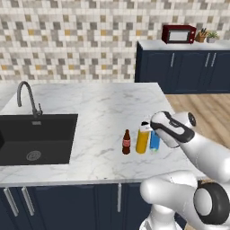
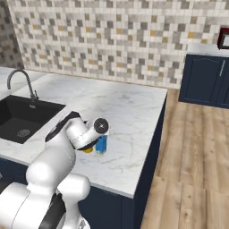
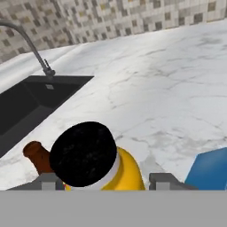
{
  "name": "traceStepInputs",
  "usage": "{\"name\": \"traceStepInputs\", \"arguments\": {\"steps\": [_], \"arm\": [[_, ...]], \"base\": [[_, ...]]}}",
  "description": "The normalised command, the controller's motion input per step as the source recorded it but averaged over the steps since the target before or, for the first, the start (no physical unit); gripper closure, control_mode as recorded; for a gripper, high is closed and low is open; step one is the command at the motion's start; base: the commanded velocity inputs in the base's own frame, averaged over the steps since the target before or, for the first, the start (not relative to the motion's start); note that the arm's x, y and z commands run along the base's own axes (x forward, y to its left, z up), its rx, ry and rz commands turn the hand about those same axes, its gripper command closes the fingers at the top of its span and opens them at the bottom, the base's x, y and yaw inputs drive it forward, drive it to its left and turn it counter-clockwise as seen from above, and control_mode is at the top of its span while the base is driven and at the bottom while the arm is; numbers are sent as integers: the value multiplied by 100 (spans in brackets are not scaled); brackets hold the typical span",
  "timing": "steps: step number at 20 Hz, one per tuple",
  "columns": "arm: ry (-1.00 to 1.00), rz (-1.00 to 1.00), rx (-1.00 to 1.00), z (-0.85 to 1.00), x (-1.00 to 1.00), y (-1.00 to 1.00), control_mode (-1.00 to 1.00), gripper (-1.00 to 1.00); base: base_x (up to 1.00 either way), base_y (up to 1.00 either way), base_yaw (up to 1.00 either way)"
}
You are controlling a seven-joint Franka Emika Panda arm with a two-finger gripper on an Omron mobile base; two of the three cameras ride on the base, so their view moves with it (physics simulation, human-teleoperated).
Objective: Move the drinks to the dining counter.
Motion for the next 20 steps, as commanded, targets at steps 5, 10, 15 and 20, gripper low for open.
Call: {"name": "traceStepInputs", "arguments": {"steps": [5, 10, 15, 20], "arm": [[-10, 0, 0, -3, -63, 14, -100, -100], [-4, 0, 0, 17, -24, 0, -100, -100], [-6, 0, 0, 48, -43, -1, -100, -100], [-12, 0, 0, 67, -69, -24, -100, -100]], "base": [[0, 0, 0], [0, 0, 0], [0, 0, 0], [0, 0, 0]]}}
